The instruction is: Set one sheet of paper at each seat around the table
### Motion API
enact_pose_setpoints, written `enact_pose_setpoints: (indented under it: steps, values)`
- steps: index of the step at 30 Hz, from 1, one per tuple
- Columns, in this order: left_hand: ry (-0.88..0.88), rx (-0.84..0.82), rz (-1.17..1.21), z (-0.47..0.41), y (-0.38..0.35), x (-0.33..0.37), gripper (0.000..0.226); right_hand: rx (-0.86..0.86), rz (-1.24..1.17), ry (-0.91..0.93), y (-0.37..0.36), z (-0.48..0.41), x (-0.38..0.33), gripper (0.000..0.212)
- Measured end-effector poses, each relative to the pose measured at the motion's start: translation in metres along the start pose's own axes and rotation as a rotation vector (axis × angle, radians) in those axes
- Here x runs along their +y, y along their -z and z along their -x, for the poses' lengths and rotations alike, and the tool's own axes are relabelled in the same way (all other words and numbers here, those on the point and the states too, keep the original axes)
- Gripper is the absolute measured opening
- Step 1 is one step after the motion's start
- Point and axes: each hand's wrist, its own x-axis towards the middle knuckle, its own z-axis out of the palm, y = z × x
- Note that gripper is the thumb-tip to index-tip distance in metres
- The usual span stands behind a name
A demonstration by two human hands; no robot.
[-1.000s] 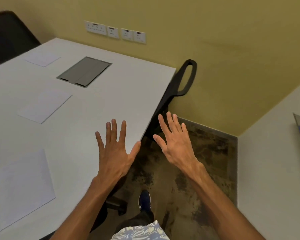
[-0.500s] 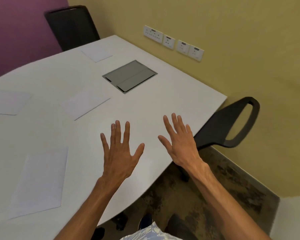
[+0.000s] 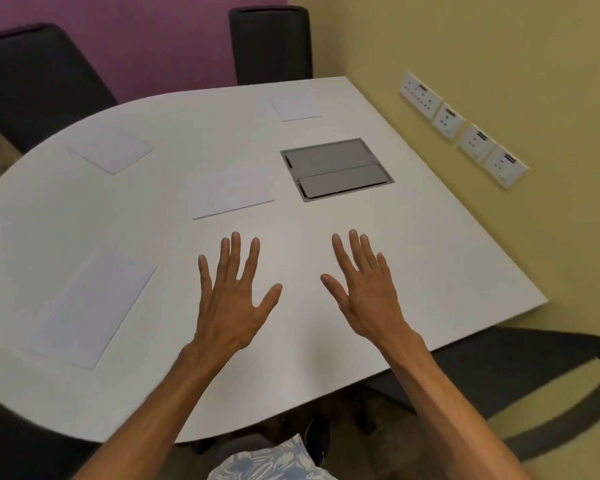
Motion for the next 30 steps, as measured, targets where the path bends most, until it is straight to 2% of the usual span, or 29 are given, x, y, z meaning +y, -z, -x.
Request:
enact_pose_setpoints:
  steps: [10,22,25,28,30]
  values:
    - [0.181,0.013,-0.039,-0.036,-0.006,-0.005,0.086,-0.093,-0.009,0.138,-0.008,-0.089,0.02,0.069]
    - [0.221,-0.066,-0.043,-0.161,-0.044,-0.113,0.088,-0.155,0.043,0.19,-0.07,-0.254,0.004,0.068]
    - [0.311,-0.116,0.231,-0.2,-0.067,-0.15,0.09,-0.194,-0.071,0.097,-0.096,-0.301,-0.003,0.067]
    - [0.593,-0.135,0.632,-0.237,-0.09,-0.184,0.089,-0.236,-0.246,-0.032,-0.128,-0.348,-0.002,0.062]
    - [0.768,-0.103,0.817,-0.256,-0.106,-0.207,0.087,-0.262,-0.311,-0.127,-0.149,-0.378,0.0,0.057]
